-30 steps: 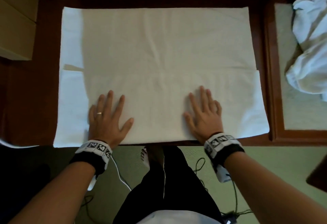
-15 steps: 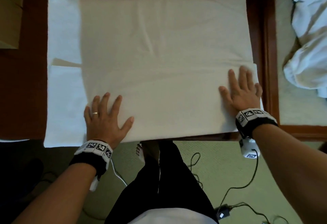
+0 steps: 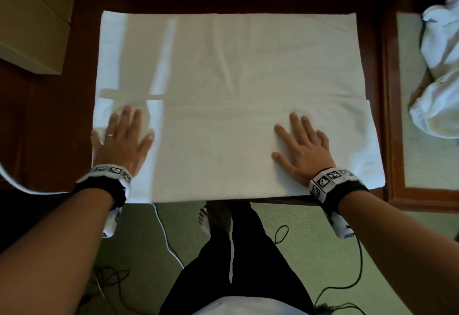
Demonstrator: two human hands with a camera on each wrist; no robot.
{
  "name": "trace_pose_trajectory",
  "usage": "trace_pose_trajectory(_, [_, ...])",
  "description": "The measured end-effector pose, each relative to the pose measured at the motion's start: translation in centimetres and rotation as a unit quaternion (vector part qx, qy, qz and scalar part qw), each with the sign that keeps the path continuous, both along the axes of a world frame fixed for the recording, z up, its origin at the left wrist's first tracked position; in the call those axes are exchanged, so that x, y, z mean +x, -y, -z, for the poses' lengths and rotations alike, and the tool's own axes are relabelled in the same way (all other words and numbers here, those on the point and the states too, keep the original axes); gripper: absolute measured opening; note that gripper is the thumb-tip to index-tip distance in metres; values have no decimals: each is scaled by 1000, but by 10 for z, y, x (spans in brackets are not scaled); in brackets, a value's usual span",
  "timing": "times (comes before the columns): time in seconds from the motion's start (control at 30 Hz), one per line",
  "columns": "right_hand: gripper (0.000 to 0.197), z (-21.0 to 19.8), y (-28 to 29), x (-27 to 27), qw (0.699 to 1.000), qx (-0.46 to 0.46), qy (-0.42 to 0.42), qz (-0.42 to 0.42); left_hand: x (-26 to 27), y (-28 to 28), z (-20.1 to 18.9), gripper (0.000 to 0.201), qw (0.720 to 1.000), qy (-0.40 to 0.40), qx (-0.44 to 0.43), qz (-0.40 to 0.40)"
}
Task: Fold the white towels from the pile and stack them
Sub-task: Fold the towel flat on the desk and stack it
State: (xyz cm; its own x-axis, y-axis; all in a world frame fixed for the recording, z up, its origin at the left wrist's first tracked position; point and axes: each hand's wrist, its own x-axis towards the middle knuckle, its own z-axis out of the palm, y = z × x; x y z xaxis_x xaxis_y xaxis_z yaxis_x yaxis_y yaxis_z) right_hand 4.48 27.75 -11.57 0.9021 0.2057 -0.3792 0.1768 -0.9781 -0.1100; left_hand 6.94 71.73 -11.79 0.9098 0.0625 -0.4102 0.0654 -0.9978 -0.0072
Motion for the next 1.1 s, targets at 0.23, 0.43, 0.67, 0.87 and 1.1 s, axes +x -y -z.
trace_pose_trajectory(0.23, [68,-13,-3,2,996,-27,-45,75,-1,33,-13,77,999,-9,-10,39])
trace_pose_trajectory(0.43, [64,-37,-10,-3,992,-34,-90,81,-1,38,-36,66,999,-33,-13,-7])
trace_pose_trajectory(0.67, [43,-68,8,101,991,-16,-93,92,95,43,-68,44,990,-136,-40,5])
trace_pose_trajectory(0.87, [38,-62,25,201,995,-12,-39,90,180,48,-70,50,995,-90,-37,-9])
trace_pose_trajectory(1.1, [67,-33,49,282,998,-38,-9,49,243,56,-39,62,996,-37,24,76])
